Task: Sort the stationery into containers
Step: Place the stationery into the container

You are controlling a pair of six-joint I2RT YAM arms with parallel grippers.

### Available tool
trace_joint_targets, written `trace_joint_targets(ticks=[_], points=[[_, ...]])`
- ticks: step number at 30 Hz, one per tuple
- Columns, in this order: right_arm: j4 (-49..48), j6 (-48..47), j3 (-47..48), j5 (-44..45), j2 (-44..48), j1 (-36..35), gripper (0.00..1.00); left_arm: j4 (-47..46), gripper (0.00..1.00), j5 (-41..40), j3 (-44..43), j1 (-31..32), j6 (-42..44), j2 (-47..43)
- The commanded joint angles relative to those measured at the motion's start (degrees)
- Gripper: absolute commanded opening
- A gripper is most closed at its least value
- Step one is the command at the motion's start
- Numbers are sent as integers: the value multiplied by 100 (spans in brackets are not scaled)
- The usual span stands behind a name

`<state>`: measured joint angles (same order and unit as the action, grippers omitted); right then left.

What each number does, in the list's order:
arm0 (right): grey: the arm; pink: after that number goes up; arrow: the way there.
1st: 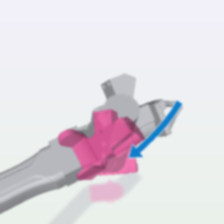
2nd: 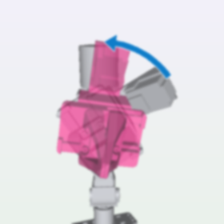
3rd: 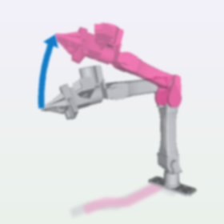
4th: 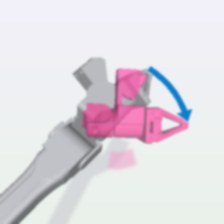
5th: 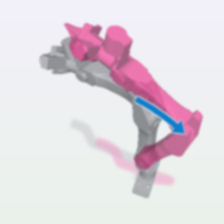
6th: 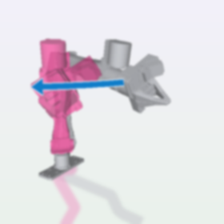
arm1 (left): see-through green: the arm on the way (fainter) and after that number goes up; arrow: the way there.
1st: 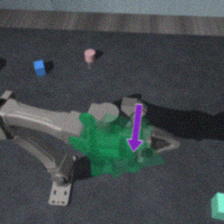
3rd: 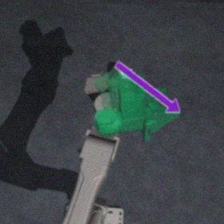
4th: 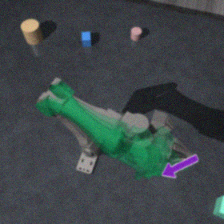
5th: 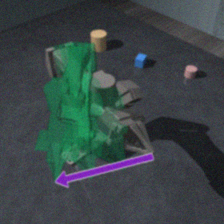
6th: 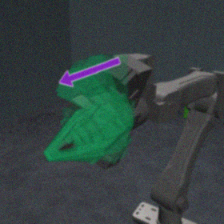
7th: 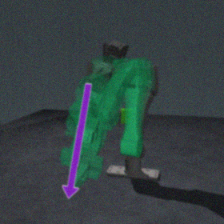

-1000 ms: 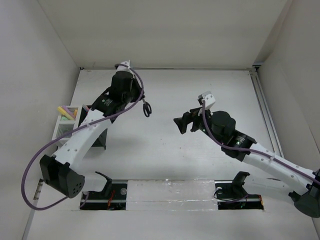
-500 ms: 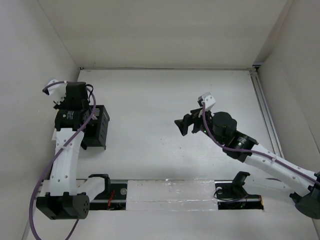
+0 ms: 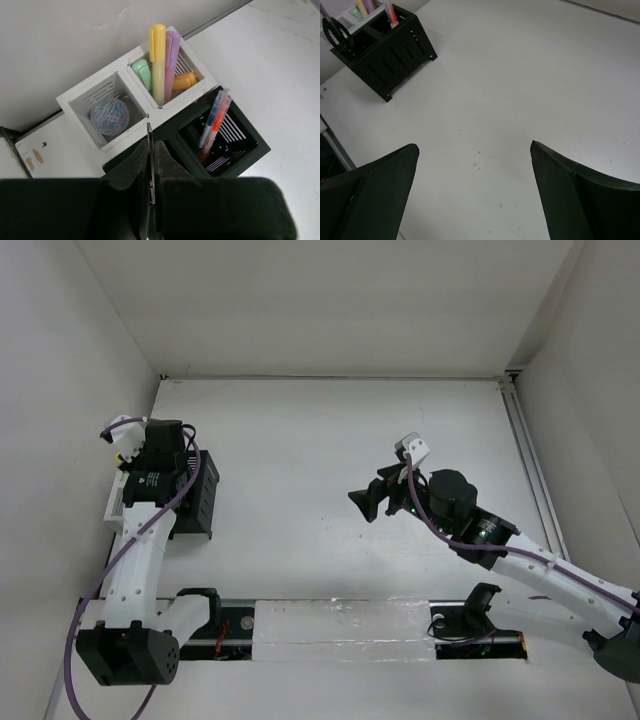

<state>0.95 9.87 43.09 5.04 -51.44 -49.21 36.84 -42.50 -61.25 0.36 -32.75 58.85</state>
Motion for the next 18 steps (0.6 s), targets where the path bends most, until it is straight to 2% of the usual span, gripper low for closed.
trace_joint_targets(ticks=[1, 18], points=[[-280, -29, -11, -284, 29, -27, 99, -537, 0, -92, 96, -10, 208, -190], [-385, -29, -11, -548, -24, -27, 99, -458, 0, -707, 96, -10, -100, 241]])
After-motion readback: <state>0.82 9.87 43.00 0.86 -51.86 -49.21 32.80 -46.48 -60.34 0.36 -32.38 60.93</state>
